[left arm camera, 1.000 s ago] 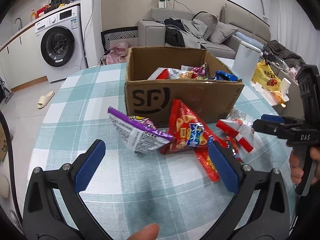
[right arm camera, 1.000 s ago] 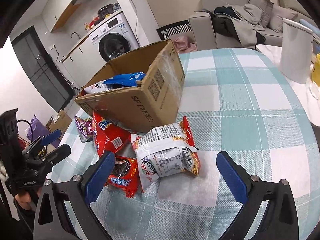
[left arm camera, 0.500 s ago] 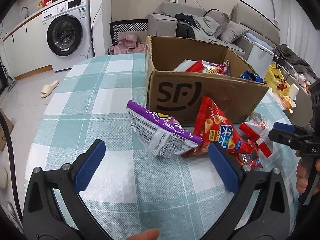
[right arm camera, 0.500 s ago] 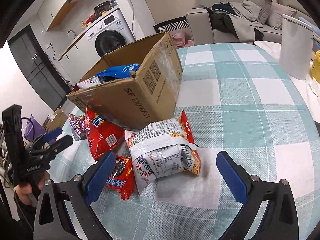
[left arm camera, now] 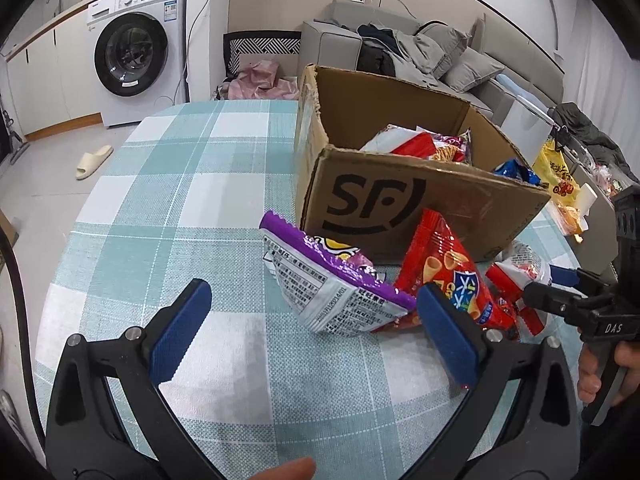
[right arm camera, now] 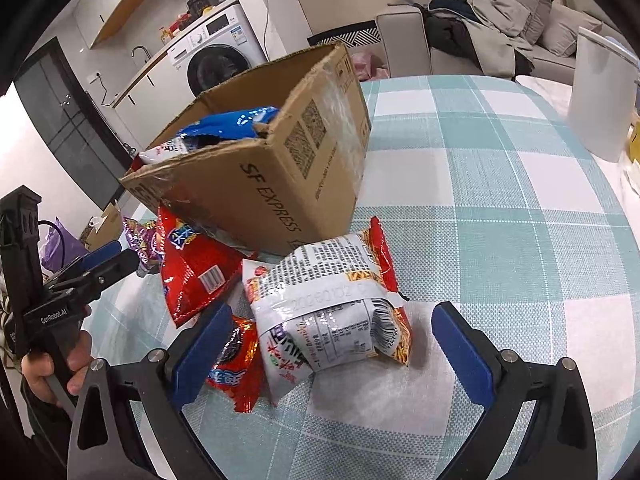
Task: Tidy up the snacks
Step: 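Withdraw both grippers and lower them toward the remaining snack bags, then grasp the purple-topped bag with the left gripper while the right gripper grasps the white snack bag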
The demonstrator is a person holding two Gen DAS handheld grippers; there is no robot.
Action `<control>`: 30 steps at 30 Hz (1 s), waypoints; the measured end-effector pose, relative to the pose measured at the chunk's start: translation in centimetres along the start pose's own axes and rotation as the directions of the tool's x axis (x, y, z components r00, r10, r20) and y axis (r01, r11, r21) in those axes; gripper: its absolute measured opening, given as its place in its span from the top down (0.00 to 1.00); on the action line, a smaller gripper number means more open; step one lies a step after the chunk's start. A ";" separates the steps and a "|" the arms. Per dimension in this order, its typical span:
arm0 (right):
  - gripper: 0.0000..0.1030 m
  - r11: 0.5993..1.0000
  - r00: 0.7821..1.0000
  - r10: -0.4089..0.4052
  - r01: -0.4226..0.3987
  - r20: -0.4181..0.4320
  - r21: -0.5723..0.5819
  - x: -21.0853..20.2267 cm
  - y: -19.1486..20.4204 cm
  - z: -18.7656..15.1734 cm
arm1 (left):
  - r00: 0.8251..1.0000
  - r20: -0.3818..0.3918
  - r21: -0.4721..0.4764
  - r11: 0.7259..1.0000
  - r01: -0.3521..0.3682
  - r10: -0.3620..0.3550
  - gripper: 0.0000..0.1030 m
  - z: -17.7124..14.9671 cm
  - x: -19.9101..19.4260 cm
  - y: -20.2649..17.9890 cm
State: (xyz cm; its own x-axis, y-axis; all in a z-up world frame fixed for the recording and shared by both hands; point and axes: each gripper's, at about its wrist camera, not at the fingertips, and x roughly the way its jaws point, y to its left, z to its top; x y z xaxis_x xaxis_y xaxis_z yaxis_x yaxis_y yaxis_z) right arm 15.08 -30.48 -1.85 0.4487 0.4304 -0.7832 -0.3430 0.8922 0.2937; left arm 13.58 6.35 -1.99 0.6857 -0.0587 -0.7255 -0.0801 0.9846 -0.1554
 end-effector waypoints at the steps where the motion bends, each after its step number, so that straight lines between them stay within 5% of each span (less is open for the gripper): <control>1: 0.02 1.000 1.000 0.001 -0.001 -0.002 0.002 0.2 -0.1 0.1 | 1.000 -0.004 -0.005 1.000 0.002 -0.002 0.01 0.1 0.2 0.1; 4: 0.16 1.000 1.000 0.012 -0.012 -0.012 0.015 0.6 -0.4 0.1 | 1.000 -0.015 -0.007 1.000 -0.003 0.003 0.03 0.4 0.8 0.2; 19: 0.35 0.999 0.999 0.047 -0.047 0.009 0.018 -0.1 -0.4 -0.8 | 0.998 -0.054 0.005 1.000 0.014 -0.014 0.14 0.4 2.8 0.2; 30: 0.36 0.994 0.988 0.102 -0.106 0.114 0.031 -3.9 0.3 -1.3 | 0.996 -0.066 -0.033 0.998 0.053 -0.055 0.27 0.0 3.6 0.9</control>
State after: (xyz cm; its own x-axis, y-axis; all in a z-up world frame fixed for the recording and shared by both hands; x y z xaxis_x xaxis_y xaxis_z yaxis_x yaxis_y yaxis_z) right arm 12.15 -32.06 0.53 0.5029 0.5319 -0.6813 -0.3633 0.8453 0.3918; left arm 15.99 7.07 -4.70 0.6401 -0.1233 -0.7584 -0.0674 0.9742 -0.2153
